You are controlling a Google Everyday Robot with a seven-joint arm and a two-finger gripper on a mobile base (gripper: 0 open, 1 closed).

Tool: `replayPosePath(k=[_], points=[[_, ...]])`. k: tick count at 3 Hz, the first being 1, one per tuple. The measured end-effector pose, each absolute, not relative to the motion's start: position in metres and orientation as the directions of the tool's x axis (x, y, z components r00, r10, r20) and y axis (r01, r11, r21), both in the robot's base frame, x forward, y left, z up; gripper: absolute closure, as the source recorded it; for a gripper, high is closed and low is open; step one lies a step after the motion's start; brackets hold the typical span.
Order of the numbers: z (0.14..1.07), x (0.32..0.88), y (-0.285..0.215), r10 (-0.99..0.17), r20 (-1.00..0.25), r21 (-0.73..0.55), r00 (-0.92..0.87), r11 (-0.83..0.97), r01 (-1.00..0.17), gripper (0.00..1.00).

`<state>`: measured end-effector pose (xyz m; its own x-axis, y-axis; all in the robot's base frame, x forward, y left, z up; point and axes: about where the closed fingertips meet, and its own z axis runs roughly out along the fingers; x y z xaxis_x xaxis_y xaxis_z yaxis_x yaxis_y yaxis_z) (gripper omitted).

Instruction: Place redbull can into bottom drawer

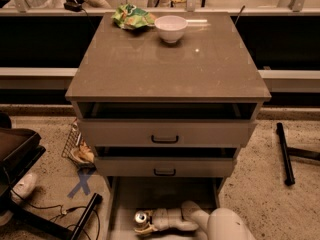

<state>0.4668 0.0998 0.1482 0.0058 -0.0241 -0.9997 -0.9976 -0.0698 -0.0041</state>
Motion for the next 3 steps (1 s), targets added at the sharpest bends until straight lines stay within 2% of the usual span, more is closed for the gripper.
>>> replayPosePath(k=[1,2,3], points=[[0.1481,0.465,0.1028,-0.021,-1.0,-0.002,0.003,-0.074,-0.997,0.3],[0.148,0.4639,0.1045,-0.02,-1.0,0.0,0.001,-0.077,-0.997,0.07],[0.148,0.4629,0.1059,-0.018,-1.0,0.001,0.0,-0.079,-0.997,0.0]])
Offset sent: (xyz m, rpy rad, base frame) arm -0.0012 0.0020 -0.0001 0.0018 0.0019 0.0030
